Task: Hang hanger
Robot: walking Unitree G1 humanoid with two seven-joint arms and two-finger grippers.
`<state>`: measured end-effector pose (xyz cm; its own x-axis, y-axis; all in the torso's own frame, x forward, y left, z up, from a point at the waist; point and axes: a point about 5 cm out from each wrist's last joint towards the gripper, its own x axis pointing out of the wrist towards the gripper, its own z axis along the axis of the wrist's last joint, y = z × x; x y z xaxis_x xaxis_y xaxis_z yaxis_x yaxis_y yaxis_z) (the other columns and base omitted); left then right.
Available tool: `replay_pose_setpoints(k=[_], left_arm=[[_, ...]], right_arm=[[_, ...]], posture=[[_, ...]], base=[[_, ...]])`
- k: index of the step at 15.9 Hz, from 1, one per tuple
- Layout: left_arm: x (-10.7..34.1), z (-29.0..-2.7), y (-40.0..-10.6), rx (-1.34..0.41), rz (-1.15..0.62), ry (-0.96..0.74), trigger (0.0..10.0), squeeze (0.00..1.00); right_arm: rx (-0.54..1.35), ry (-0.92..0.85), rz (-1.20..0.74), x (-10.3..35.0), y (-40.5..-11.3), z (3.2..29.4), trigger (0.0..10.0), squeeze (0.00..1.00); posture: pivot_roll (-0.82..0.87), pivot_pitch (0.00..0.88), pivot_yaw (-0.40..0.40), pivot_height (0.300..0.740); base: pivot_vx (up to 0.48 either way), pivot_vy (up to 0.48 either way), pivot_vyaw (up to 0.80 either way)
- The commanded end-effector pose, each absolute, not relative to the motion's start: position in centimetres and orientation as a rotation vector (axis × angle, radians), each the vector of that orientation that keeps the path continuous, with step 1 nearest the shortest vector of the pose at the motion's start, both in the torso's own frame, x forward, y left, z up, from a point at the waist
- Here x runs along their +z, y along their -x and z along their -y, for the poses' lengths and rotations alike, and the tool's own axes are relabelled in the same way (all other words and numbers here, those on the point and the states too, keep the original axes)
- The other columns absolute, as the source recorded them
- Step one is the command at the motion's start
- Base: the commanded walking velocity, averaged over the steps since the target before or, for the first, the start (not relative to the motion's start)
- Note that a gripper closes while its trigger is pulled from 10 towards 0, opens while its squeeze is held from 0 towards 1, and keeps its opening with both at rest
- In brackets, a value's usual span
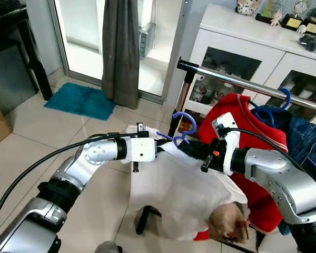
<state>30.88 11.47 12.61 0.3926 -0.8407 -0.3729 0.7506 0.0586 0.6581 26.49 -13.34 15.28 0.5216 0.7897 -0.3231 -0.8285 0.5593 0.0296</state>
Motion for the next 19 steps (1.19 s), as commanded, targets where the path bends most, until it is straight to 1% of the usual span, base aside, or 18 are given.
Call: replay_pose_setpoints(k=[1,4,7,11,13,16,18,19], left_arm=[[13.0,-11.2,-30.6,-1.220,0.157,-0.916,0.0,0.00],[13.6,-11.7,-29.6,-1.217,0.184,-0.915,0.0,0.00],[14.2,-12.4,-28.6,-1.192,0.184,-0.903,0.0,0.00],[15.0,-13.6,-28.1,-1.143,0.167,-0.909,0.0,0.00],[14.8,-15.8,-28.4,-1.077,0.088,-0.943,0.0,0.00],[14.6,-19.2,-28.7,-0.991,-0.012,-0.987,0.0,0.00],[14.8,-20.1,-28.8,-0.968,-0.034,-0.988,0.0,0.00],[14.9,-21.1,-28.9,-0.932,-0.054,-0.989,0.0,0.00]], right_arm=[[0.953,0.144,-0.291,16.0,-26.7,14.0,0.0,0.00],[0.924,0.191,-0.347,15.0,-26.7,14.6,0.0,0.00],[0.849,0.228,-0.415,13.9,-26.9,16.0,0.0,0.00],[0.860,0.270,-0.475,13.0,-26.2,17.5,0.0,0.00],[0.936,0.233,-0.413,14.2,-25.6,18.1,0.0,0.00],[1.021,0.128,-0.328,16.4,-24.6,19.2,0.0,0.00],[1.014,0.098,-0.313,16.8,-24.6,19.8,0.0,0.00],[1.008,0.065,-0.291,17.1,-24.6,20.2,0.0,0.00]], posture=[[-0.01,0.000,-0.147,0.740],[-0.01,0.000,-0.148,0.740],[-0.01,0.000,-0.149,0.740],[0.00,0.000,-0.149,0.740],[0.00,0.000,-0.147,0.740],[0.00,0.000,-0.146,0.740],[0.00,0.000,-0.140,0.740],[0.00,0.000,-0.138,0.740]], base=[[0.000,0.000,0.00],[0.000,0.000,0.00],[0.000,0.000,0.00],[0.000,0.000,0.00],[0.000,0.000,0.00],[0.000,0.000,0.00],[0.000,0.000,0.00],[0.000,0.000,0.00]])
